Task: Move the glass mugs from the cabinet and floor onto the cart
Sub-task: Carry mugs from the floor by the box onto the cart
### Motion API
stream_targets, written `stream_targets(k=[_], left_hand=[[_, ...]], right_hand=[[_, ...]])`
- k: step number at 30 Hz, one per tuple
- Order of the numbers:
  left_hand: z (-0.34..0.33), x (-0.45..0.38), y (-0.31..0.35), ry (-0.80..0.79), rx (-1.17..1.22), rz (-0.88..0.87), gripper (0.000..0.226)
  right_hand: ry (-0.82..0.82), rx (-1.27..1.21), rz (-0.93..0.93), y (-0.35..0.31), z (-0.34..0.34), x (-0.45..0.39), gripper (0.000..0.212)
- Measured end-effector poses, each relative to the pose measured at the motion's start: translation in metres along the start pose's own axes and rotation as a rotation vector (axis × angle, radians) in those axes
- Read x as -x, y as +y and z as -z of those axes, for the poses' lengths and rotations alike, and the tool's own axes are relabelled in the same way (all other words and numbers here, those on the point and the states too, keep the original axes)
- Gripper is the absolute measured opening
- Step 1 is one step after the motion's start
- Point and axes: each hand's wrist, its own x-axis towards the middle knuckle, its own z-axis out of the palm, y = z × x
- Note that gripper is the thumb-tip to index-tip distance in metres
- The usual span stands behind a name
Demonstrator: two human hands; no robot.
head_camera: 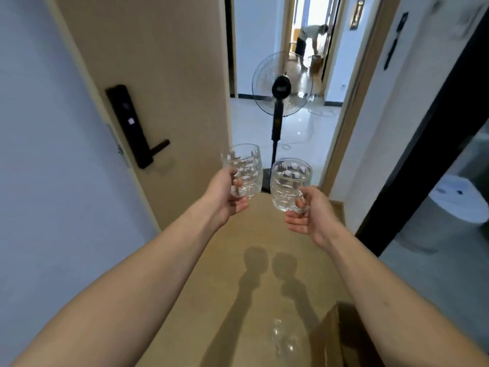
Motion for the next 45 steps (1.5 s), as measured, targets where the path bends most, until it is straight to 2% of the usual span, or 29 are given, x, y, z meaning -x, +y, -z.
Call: stream_targets(k=[10,21,28,34,45], left_hand=[[0.099,0.132,0.040,0.296,0.227,-0.201,0.032],[0.223,0.330,-0.007,0.729,0.300,-0.298,0.031],[0.305,0.466,-0.054,0.945,0.405,-0.366,0.026],[0.385,0.594,-0.107,1.094,0.471,-0.395,0.021],[0.484,0.811,-0.210,1.374,0.560,-0.447,0.008]], right_hand=[[-0.434,0.112,0.117,-0.039,-0.089,0.064,0.040],[-0.868,0.260,0.080,0.001,-0.223,0.210,0.039],[-1.108,0.320,0.045,0.061,-0.297,0.334,0.038],[-1.280,0.362,-0.010,0.138,-0.353,0.456,0.037],[-1.506,0.482,-0.128,0.276,-0.427,0.677,0.036]])
